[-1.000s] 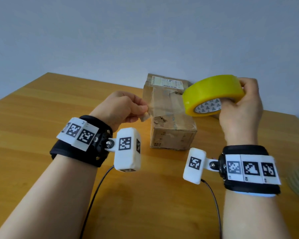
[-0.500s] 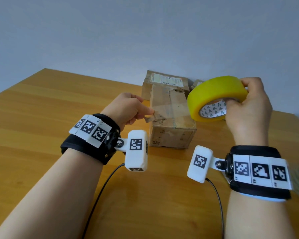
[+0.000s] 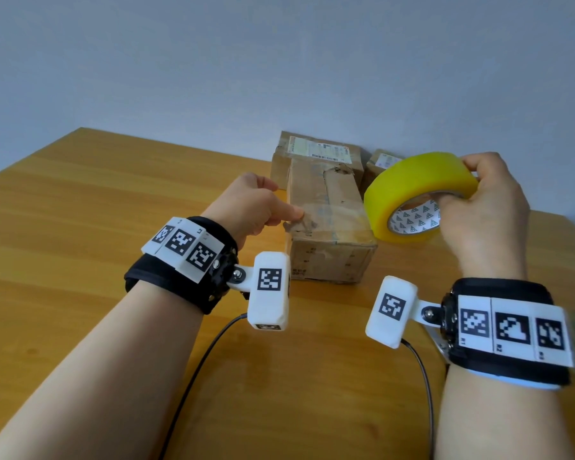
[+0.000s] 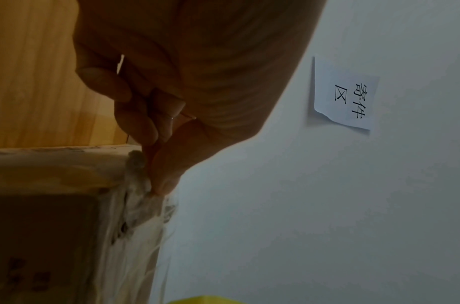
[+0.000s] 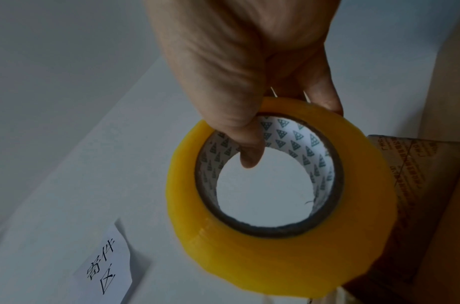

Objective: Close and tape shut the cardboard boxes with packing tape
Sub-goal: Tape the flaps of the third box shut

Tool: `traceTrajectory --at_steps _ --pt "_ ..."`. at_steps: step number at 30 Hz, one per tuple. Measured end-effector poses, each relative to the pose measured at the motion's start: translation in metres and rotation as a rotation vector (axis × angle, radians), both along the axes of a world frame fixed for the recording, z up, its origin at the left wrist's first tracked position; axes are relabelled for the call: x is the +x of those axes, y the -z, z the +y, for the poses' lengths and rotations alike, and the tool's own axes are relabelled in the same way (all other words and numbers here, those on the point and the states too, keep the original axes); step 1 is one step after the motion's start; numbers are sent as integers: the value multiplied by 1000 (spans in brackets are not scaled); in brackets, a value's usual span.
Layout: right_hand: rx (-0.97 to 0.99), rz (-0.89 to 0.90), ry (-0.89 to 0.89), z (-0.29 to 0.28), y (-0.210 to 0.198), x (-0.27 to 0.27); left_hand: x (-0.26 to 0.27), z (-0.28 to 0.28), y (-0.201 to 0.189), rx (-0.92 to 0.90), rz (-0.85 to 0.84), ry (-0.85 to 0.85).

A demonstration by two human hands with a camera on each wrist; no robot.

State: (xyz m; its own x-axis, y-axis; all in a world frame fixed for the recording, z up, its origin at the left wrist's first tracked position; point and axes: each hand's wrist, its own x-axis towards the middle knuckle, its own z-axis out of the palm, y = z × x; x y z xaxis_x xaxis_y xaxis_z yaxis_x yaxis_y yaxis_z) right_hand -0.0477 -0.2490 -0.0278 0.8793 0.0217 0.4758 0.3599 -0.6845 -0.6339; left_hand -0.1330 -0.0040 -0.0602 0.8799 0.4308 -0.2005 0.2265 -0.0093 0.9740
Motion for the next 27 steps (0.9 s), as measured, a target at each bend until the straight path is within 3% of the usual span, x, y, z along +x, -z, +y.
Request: traceTrajectory --at_steps 14,27 --pt "-10 13 10 2 1 0 1 4 3 -45 31 8" --pt "6 -18 12 2 1 -1 2 -6 1 93 -29 -46"
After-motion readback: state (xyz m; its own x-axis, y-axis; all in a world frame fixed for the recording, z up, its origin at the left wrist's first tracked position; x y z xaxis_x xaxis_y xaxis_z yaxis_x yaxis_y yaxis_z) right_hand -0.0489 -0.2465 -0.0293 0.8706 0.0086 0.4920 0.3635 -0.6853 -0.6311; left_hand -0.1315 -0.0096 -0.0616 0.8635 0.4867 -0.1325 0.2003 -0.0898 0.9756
